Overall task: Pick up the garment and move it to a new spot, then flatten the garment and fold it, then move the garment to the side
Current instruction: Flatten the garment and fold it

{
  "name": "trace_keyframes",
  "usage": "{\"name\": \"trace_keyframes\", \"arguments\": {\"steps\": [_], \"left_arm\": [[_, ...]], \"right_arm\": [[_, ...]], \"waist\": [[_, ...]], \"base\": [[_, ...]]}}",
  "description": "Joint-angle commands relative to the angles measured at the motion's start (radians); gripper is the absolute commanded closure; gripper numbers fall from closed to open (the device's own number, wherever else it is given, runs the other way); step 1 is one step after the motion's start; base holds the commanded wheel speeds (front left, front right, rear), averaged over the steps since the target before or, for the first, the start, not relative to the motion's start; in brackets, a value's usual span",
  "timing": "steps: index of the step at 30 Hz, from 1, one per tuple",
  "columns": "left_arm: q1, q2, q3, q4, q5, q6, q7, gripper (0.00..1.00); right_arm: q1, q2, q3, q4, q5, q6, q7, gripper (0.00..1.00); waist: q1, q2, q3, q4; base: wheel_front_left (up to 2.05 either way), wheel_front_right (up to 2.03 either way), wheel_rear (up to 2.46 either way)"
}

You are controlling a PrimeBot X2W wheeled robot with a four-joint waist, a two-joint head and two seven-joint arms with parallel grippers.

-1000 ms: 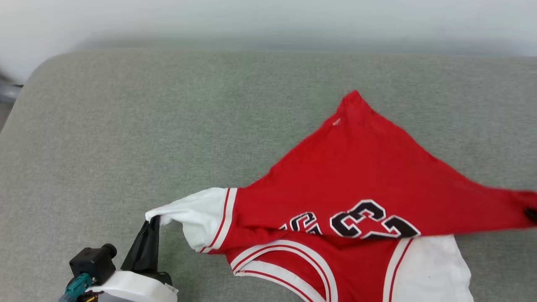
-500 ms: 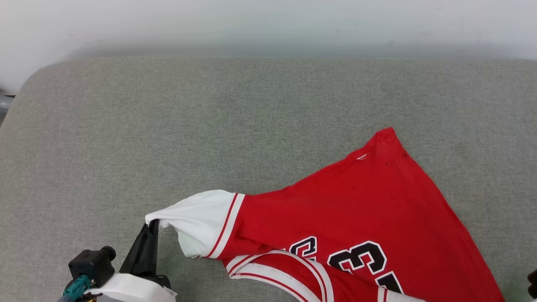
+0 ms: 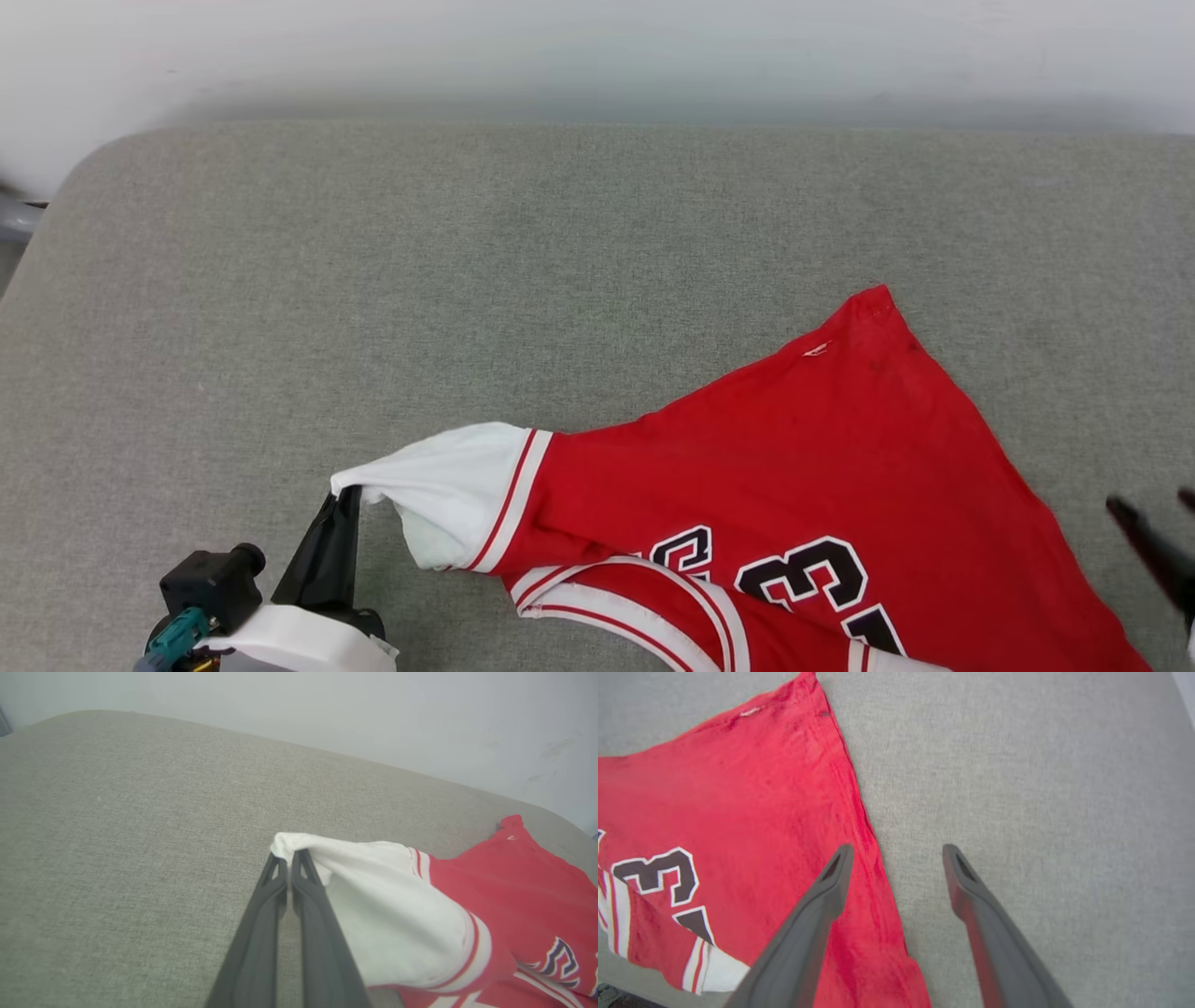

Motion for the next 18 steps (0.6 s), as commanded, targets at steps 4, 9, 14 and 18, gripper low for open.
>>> {"name": "trace_keyframes", "arguments": {"steps": [4, 9, 14, 18], "left_arm": [[-0.022, 0.005, -0.003, -0.015, 0.001, 0.005, 0.003, 1.0], [-0.045, 0.004, -0.017, -0.028, 0.007, 0.0, 0.003, 1.0], [-0.067, 0.002, -0.025, -0.039, 0.011, -0.003, 0.001, 1.0], [-0.091, -0.001, -0.035, -0.047, 0.014, -0.009, -0.002, 1.0]], "right_arm": [[-0.129, -0.024, -0.003, -0.057, -0.022, -0.001, -0.017, 0.0], [-0.289, -0.059, 0.079, -0.056, -0.042, -0.001, 0.029, 0.0], [-0.434, -0.093, 0.2, 0.001, -0.047, -0.001, 0.111, 0.0], [-0.561, -0.118, 0.323, 0.105, -0.041, -0.001, 0.226, 0.0]], "waist": [[0.0, -0.0001, 0.019, 0.012], [0.0, -0.0001, 0.049, 0.029], [0.0, -0.0001, 0.08, 0.043], [0.0, -0.0001, 0.112, 0.058]], "base": [[0.0, 0.0, 0.0], [0.0, 0.0, 0.0], [0.0, 0.0, 0.0], [0.0, 0.0, 0.0]]}}
